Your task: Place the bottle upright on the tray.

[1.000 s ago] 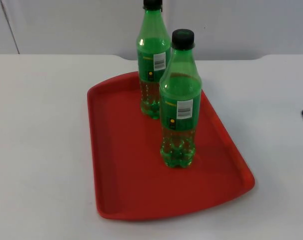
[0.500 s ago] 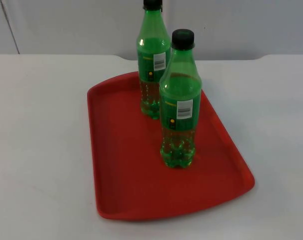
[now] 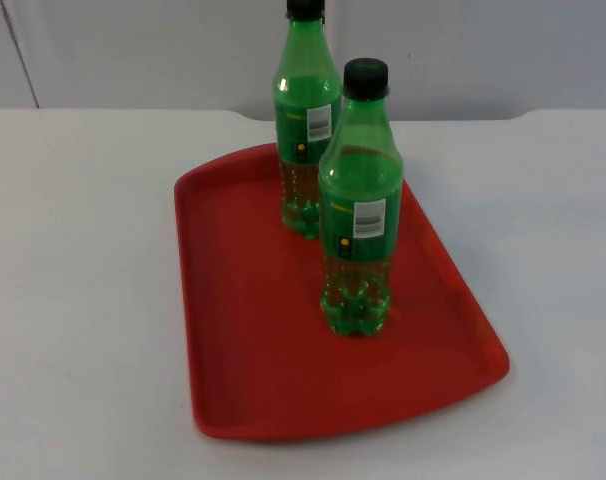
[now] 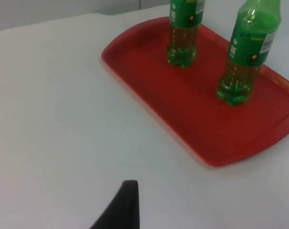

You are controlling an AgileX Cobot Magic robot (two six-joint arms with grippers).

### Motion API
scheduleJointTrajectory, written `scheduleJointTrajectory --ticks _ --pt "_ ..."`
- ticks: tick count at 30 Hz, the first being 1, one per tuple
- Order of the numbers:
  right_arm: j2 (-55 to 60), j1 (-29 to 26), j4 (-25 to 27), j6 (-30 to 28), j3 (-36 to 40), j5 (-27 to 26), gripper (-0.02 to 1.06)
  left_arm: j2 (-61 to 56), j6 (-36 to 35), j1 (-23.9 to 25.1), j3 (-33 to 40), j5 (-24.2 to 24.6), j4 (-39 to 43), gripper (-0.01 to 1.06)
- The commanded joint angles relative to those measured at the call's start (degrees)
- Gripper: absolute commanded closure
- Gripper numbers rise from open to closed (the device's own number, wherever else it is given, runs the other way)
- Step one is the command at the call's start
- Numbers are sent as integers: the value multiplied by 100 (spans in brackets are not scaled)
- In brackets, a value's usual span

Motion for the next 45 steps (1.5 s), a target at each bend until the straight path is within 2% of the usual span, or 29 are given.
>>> scheduleJointTrajectory --ticks 1,11,22,35,37,40,45 --pt "-192 -35 -12 -89 14 164 25 -25 5 -34 28 -5 -65 0" --pt "-1229 -35 -165 -108 428 213 25 -25 5 -34 28 -5 -65 0" --pt "-1229 -19 -336 51 1004 67 25 -25 5 -34 28 -5 -47 0" --pt "-1229 -19 -347 66 1004 67 25 -25 5 -34 28 -5 -47 0" --pt "-1229 -19 -440 189 1004 67 25 -25 5 -34 28 -5 -47 0" --pt "-1229 -19 -862 755 1004 55 25 -25 5 -34 28 -5 -47 0" --pt "-1229 -19 -932 813 1004 55 25 -25 5 -34 28 -5 -47 0"
